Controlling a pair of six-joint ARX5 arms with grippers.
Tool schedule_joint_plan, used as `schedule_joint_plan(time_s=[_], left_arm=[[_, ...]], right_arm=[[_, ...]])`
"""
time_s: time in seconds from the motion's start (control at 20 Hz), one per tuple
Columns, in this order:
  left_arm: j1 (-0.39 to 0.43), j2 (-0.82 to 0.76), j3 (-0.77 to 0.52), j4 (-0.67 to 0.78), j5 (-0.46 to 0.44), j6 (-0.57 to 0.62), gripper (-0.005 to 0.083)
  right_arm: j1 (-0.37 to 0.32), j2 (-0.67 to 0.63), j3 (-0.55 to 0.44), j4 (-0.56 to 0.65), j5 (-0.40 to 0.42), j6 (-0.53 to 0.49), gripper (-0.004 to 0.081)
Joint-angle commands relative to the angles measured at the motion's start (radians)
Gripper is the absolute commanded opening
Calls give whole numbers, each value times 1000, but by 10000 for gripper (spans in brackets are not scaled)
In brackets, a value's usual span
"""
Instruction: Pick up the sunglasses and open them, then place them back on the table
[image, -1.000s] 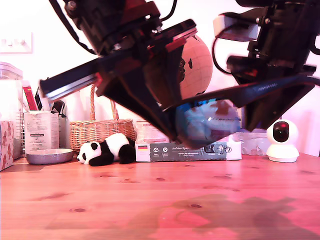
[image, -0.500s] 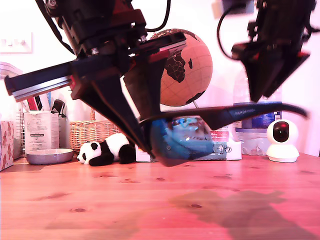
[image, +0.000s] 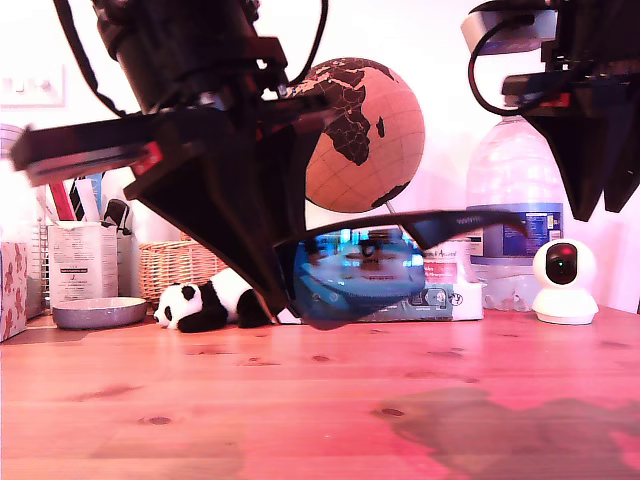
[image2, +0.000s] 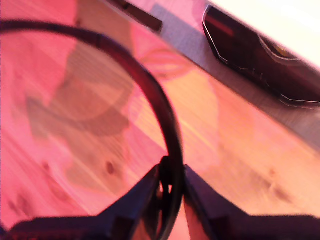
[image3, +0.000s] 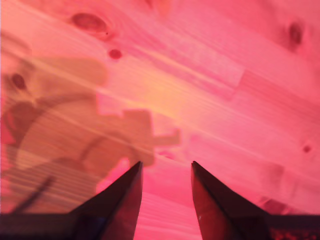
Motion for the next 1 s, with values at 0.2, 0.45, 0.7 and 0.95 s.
schedule_joint_plan(time_s=[0.2, 0.45, 0.7, 0.95], left_arm=[[-1, 101, -13, 45, 2, -103, -21], [47, 138, -13, 52, -74, 284, -10], [79, 188, -13, 102, -119, 569, -10], [113, 231, -13, 109, -122, 633, -10]], right_arm=[[-2, -116, 9, 27, -2, 17, 10], [5, -303, 9, -5, -77, 23, -10], [64, -592, 9, 25, -244, 84, -10], [109, -861, 9, 12, -299, 135, -10]])
